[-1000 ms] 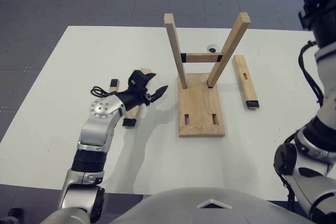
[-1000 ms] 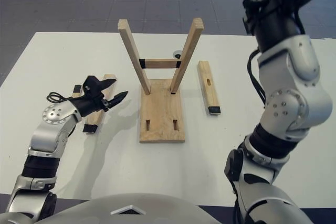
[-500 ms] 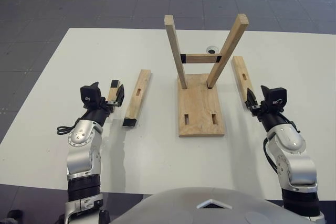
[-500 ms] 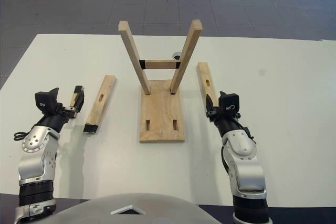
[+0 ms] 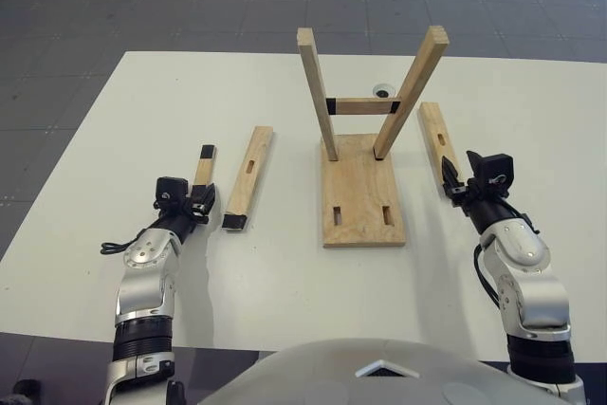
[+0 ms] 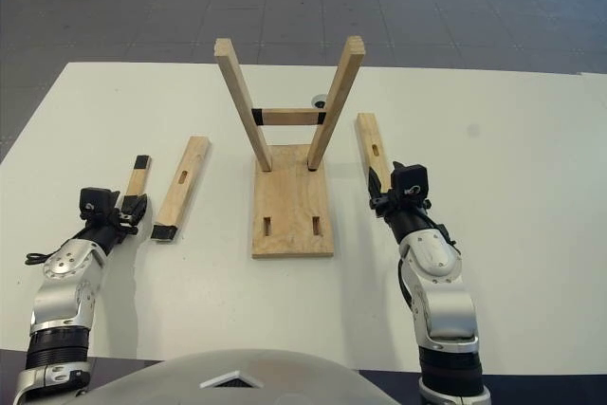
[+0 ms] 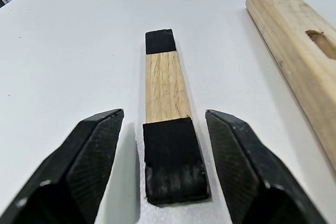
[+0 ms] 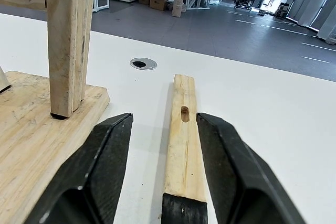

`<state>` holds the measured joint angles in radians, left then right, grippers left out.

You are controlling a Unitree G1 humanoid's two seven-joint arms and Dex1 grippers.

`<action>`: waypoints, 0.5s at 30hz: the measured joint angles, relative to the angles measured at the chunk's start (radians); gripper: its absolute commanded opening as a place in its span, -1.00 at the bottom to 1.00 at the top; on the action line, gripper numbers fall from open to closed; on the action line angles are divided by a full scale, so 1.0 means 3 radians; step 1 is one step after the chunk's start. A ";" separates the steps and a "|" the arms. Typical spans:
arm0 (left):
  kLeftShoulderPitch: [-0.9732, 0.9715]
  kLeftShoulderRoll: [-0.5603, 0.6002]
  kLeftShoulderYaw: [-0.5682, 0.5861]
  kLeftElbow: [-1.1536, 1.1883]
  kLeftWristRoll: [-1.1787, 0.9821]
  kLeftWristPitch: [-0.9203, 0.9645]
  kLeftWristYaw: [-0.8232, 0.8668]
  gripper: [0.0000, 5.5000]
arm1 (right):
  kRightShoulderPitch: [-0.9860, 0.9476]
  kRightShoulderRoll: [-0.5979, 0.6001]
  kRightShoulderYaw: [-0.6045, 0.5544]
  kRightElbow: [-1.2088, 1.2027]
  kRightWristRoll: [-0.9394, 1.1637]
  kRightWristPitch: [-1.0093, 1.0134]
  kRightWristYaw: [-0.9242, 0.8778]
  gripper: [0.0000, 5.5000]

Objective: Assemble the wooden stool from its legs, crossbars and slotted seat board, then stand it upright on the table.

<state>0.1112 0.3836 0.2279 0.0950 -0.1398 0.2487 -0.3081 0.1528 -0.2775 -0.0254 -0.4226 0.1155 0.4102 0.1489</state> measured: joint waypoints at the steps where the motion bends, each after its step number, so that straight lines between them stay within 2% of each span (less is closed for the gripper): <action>1: -0.0007 0.0005 -0.0003 -0.0031 0.0020 0.0097 0.0034 -0.08 | -0.0011 0.0003 0.0000 0.0000 -0.0002 0.0004 0.0000 -0.18; 7: -0.0091 0.0026 -0.0011 -0.0288 0.0010 0.0739 0.0124 -0.44 | -0.0027 0.0032 0.0000 0.0000 -0.0008 0.0013 -0.0004 -0.18; 12: -0.0128 0.0133 -0.0144 -0.0418 0.0126 0.0909 0.0142 -0.44 | -0.0061 0.0084 0.0000 0.0000 -0.0010 0.0022 -0.0008 -0.18; 15: -0.0132 0.0143 -0.0183 -0.0342 0.0230 0.0660 0.0236 -0.44 | -0.0063 0.0107 -0.0015 0.0000 0.0020 0.0033 -0.0003 -0.18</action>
<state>0.0715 0.4266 0.1728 -0.0076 -0.0709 0.4467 -0.2373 0.1341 -0.2453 -0.0298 -0.4226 0.1214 0.4201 0.1481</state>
